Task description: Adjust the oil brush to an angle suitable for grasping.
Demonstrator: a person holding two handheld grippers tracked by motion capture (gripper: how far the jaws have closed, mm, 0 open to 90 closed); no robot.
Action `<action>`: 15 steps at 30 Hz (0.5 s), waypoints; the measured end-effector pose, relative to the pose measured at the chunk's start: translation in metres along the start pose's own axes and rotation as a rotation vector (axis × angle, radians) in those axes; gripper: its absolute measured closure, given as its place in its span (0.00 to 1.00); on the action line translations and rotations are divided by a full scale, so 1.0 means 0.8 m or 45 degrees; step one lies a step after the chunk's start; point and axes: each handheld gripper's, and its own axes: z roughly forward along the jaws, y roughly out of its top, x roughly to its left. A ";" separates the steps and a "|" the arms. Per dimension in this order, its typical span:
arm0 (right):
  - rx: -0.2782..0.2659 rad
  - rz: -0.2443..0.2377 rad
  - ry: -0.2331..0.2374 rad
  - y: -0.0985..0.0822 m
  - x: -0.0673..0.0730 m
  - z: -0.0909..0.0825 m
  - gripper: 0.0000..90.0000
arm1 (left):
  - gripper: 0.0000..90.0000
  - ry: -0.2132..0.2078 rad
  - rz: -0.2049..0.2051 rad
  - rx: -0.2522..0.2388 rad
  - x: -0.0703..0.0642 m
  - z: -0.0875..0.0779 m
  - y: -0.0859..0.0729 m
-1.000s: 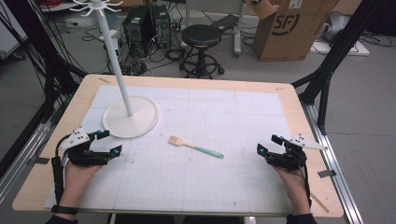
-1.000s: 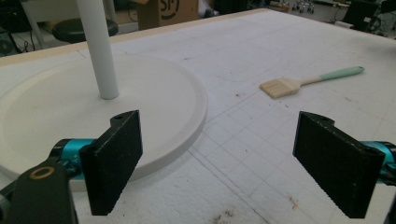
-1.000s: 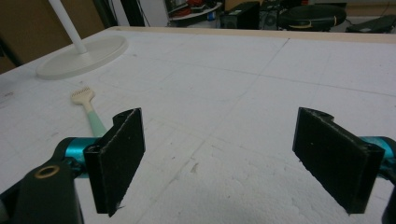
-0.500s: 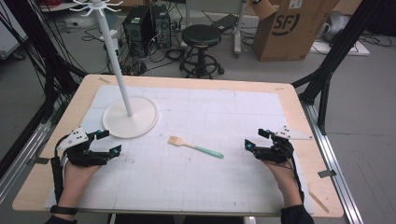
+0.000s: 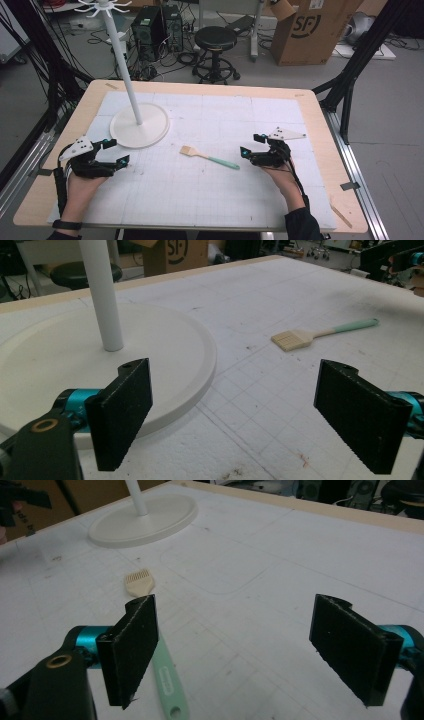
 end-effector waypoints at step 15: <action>0.126 -0.069 0.135 0.009 0.030 0.058 0.41 | 0.18 -0.005 0.001 0.001 0.000 -0.002 0.002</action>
